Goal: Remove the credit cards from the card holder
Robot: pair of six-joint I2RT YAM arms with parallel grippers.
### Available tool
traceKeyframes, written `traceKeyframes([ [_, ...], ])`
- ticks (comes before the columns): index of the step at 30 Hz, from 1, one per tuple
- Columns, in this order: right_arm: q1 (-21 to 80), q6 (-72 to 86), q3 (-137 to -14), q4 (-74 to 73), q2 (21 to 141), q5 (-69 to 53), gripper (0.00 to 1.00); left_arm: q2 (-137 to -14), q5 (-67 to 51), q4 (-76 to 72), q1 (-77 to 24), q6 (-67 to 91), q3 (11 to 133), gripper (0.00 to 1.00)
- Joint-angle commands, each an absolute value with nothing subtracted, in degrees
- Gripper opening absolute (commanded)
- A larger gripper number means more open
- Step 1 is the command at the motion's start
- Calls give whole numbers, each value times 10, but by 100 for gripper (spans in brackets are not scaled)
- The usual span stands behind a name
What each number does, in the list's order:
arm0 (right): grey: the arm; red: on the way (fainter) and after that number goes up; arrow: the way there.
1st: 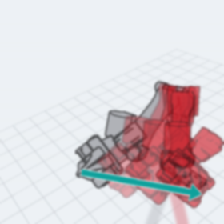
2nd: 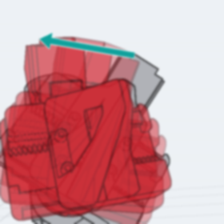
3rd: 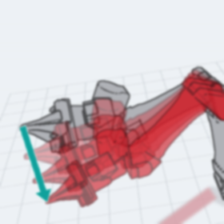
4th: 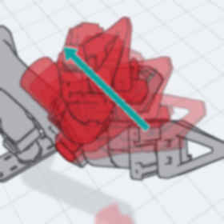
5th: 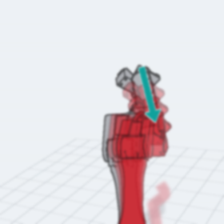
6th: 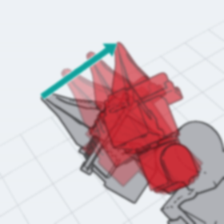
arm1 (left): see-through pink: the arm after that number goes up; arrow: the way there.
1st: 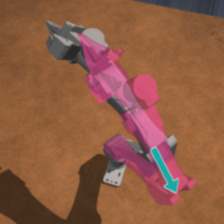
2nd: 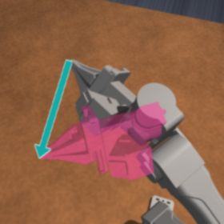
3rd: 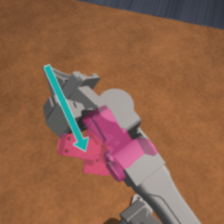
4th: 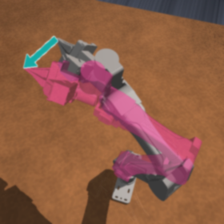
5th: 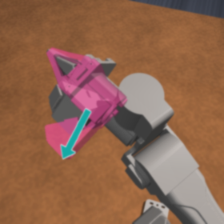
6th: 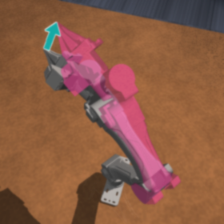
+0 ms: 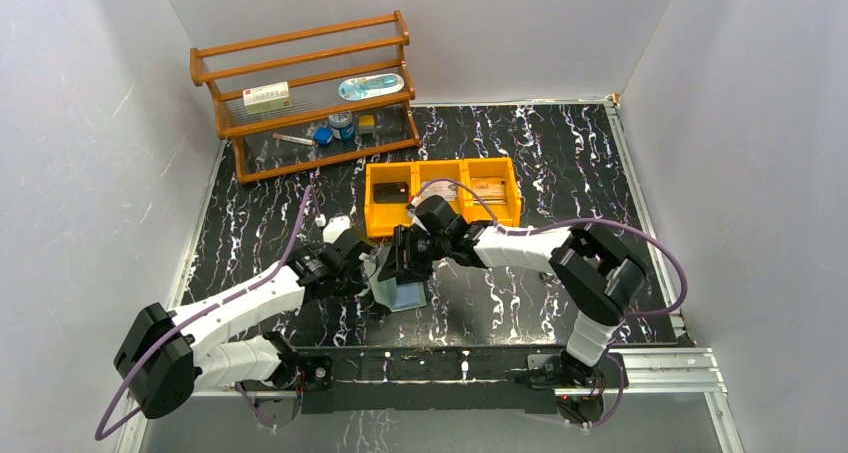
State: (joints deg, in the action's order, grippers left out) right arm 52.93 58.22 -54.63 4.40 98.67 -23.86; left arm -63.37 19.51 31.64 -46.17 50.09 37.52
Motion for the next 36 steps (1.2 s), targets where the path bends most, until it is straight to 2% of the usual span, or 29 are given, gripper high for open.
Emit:
traceKeyframes([
  [1,547,561,-594,60,994,-261,57,-632,220,358,-457,536,364,0],
  [9,562,557,-609,58,1055,-273,59,-631,224,375,-457,560,356,0],
  [17,565,553,-600,66,1081,-287,55,-636,233,392,-458,577,348,0],
  [20,566,550,-598,30,1088,-252,46,-640,235,396,-458,578,350,0],
  [24,568,535,-598,-14,1093,-213,37,-631,237,402,-458,574,363,10],
  [25,569,530,-599,-19,1092,-207,37,-628,237,402,-458,573,366,14],
  [28,569,514,-599,-9,1088,-226,53,-616,232,387,-458,565,370,24],
  [33,569,509,-595,29,1083,-252,59,-626,219,371,-458,563,367,31],
  [36,569,517,-594,39,1091,-256,62,-633,216,372,-458,566,377,32],
])
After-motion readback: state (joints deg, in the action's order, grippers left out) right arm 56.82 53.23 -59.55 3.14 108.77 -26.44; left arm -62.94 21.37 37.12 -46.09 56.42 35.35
